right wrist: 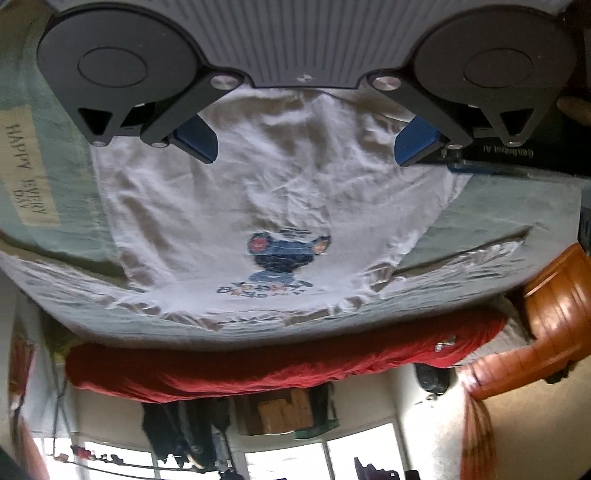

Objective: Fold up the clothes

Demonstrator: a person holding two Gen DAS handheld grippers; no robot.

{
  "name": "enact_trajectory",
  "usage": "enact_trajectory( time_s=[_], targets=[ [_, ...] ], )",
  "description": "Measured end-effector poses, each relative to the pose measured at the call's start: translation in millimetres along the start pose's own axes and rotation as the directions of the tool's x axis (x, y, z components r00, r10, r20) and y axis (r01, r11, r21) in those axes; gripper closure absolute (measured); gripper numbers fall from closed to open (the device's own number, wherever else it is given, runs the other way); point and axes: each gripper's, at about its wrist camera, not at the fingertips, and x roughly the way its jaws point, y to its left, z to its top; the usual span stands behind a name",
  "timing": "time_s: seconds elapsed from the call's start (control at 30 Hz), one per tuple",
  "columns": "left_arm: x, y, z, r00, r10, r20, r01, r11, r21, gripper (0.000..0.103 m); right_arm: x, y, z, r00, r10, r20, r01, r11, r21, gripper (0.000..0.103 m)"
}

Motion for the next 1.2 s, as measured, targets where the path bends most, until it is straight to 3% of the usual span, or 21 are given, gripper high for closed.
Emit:
enact_trajectory(
  time_s=[0.2, 0.3, 0.53, 0.7, 0.9, 1.2],
  targets=[
    [2.6, 13.8, -3.9, 0.997, -0.077, 0.013, 0.077, 0.996, 0.037, 0.02, -21.6, 19.0, 4.8, 0.994, -0.11, -0.026, 0.11, 0.994, -0.012, 0.0],
    [1.9, 22.1, -4.7, 0.991, -0.13, 0.022, 0.129, 0.991, 0.031, 0.02, -33.4, 37.8, 13.5, 0.989, -0.148, 0.013, 0.148, 0.988, -0.047, 0.0],
    [-0.1, 35.0, -1.4, 0.978, -0.208, 0.0, 0.208, 0.978, 0.025, 0.02, -33.0, 70.2, 27.6, 0.991, -0.129, 0.035, 0.131, 0.991, -0.04, 0.0],
    [1.4, 38.6, 0.3, 0.973, -0.229, -0.02, 0.23, 0.973, 0.038, 0.02, -25.0, 79.1, 34.0, 0.987, -0.156, 0.033, 0.158, 0.984, -0.078, 0.0],
    [1.3, 41.0, 2.1, 0.971, -0.235, -0.035, 0.237, 0.971, 0.044, 0.02, -14.0, 56.4, 38.1, 0.983, -0.18, 0.021, 0.181, 0.981, -0.065, 0.0],
    [3.7, 33.9, 2.3, 0.982, -0.186, -0.043, 0.188, 0.981, 0.048, 0.02, 11.8, 19.6, 27.9, 0.994, -0.105, -0.043, 0.102, 0.992, -0.07, 0.0]
  ],
)
